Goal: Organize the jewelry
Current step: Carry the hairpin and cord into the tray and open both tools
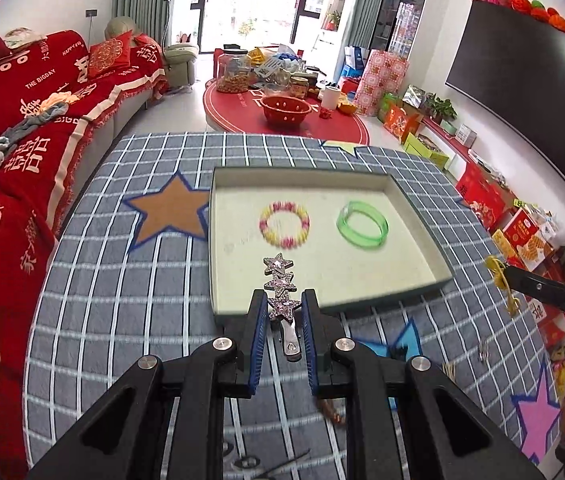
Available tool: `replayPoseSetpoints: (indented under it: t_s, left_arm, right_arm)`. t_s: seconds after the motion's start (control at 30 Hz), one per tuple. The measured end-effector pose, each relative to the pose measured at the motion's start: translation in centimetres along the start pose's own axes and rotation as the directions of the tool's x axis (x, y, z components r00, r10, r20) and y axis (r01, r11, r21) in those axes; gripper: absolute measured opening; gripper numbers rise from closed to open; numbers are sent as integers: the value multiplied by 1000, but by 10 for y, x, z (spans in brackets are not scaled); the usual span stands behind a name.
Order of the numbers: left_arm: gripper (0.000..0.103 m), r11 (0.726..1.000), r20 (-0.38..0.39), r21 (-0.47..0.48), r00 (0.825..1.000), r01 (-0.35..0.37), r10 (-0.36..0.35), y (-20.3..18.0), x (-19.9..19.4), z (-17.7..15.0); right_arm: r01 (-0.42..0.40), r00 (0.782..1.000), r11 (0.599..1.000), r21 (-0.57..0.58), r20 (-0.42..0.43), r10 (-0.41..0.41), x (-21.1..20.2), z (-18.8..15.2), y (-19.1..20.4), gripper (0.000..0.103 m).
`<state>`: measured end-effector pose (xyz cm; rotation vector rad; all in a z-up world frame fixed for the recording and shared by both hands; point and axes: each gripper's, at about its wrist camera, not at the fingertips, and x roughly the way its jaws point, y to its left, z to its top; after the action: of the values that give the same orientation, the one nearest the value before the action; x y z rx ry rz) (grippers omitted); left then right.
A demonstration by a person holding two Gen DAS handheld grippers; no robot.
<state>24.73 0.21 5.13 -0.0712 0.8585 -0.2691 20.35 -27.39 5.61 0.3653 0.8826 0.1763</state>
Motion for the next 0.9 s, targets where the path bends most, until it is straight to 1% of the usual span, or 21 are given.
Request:
replayPoseSetpoints:
  t_s: [0.1,0.23,0.43,0.6,0.73,0.9]
  left_arm:
    - [31,1000,-6,15,1000,-14,14,0,17,17]
    - [31,1000,-57,22,998,-9,11,1,50,31]
    - [31,998,-140,58,990,-23,31,-3,98,33]
    - [31,997,-221,72,974,-31,47,-2,134,31]
    - [31,994,-218,85,972,-66,83,-3,146,32]
    - [31,986,-176,123,975,-115,135,-7,152,35]
  right_arm:
    - [9,1000,1000,-12,-21,-9,24,21,3,14]
    - [33,997,999,-29,-75,-35,64,36,4,14]
    - [82,985,996,-32,-150,-85,111,40,-9,14]
    - [139,971,989,-50,-190,-146,140,38,-19,14]
    - [158,968,986,-50,-189,-165,154,42,-22,14]
    - [175,970,983,-63,-159,-183,164,49,-22,14]
